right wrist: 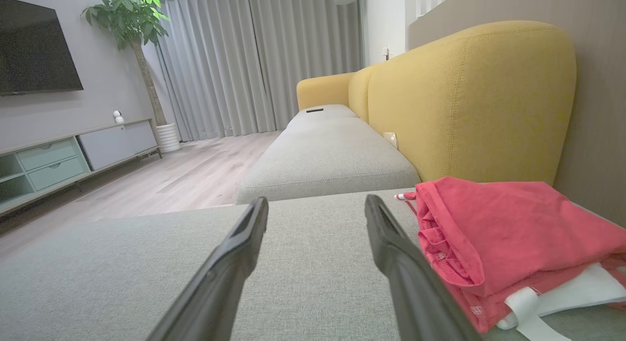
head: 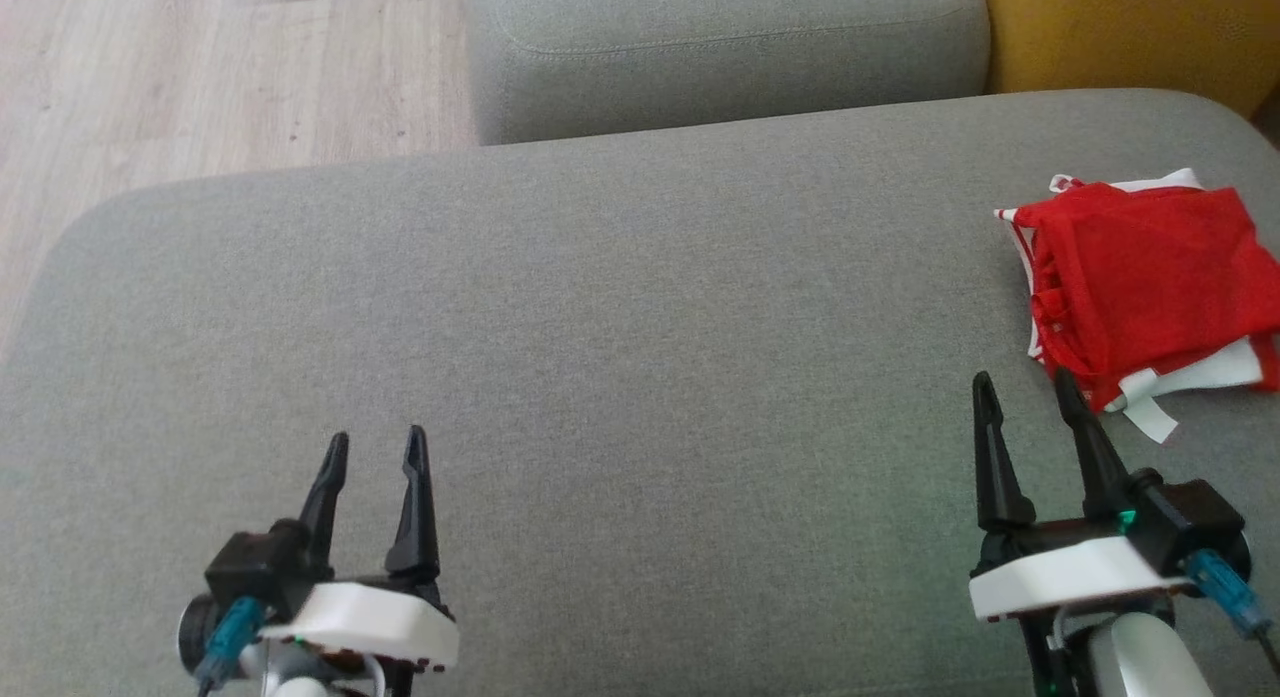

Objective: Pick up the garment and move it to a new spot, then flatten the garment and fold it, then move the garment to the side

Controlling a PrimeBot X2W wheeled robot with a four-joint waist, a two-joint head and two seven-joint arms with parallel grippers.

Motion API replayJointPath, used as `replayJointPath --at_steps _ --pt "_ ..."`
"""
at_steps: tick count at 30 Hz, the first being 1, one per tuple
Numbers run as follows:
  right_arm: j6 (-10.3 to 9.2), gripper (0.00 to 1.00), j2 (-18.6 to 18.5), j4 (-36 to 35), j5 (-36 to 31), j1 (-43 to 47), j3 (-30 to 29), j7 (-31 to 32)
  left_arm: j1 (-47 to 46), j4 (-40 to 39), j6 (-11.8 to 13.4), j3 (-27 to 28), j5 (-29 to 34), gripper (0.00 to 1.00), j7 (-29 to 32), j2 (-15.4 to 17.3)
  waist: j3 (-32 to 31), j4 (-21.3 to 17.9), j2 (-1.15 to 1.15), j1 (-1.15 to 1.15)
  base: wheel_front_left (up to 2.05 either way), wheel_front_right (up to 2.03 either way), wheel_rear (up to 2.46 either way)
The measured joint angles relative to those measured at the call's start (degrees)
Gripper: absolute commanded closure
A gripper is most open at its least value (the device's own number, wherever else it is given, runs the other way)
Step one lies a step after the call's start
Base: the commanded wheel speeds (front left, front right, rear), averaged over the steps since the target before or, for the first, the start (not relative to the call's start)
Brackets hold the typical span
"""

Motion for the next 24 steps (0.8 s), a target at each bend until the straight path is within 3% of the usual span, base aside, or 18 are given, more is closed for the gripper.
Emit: replayJointPath --at_steps 24 --pt "0.0 0.0 0.0 0.4 0.0 0.0 0.9 -0.1 0.0 2.5 0.2 0.6 -0.9 0.0 0.0 0.0 -0.2 -0.1 0.0 0.0 0.0 0.0 0.0"
